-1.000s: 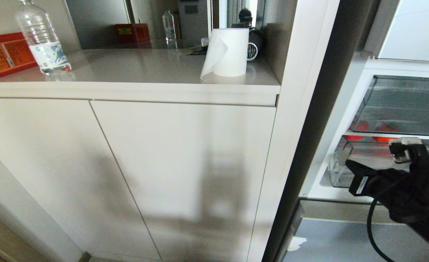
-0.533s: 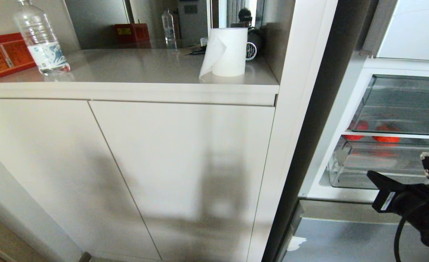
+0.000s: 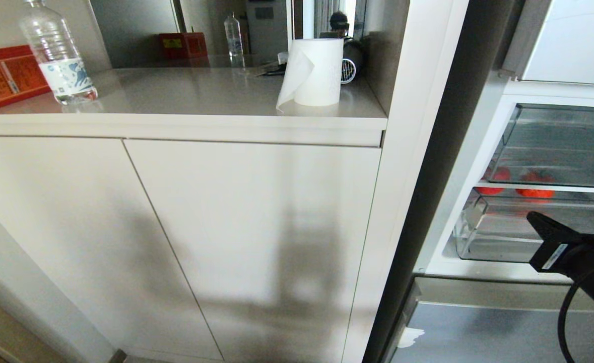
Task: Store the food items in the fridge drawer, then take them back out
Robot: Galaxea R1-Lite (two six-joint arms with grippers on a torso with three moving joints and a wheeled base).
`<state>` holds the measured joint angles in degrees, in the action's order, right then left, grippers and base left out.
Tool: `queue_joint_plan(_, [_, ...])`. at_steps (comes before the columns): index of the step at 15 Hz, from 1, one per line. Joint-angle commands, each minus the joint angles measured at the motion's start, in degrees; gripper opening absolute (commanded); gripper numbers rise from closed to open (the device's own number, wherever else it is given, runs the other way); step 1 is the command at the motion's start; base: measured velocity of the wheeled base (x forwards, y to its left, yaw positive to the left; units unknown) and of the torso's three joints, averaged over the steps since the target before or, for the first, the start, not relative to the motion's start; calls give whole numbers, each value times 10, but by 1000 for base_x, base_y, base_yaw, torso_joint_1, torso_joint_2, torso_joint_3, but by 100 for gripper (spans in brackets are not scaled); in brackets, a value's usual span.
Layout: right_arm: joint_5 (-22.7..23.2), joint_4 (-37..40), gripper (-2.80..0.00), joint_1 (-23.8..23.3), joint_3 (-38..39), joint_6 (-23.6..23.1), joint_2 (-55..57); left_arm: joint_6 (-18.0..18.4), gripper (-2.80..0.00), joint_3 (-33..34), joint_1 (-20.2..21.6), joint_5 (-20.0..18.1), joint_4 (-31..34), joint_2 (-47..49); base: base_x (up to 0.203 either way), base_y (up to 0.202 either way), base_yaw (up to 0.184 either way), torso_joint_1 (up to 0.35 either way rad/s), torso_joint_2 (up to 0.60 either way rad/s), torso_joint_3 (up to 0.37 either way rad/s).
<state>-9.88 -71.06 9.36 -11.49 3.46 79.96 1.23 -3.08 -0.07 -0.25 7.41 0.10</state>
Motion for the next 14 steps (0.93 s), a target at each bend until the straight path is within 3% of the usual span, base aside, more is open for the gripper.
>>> queue_joint_plan(1, [4,-4,-280,1,9,1,-5,0,-280,0,0,0,1,0,0,0,0,0,0,0])
queue_joint_plan(2, [5,-4,-167,2,21,1,-9,0,-280,0,0,0,1,0,0,0,0,0,0,0])
queue_joint_plan(3, [7,-4,0,8,33,0,-19,0,-280,0,0,0,1,0,0,0,0,0,0,0])
queue_joint_plan(7, [18,-4,0,17,57,10,-19,0,-280,0,0,0,1,0,0,0,0,0,0,0])
queue_joint_plan(14, [17,-9,0,17,24,9,54,0,-280,0,0,0,1,0,0,0,0,0,0,0])
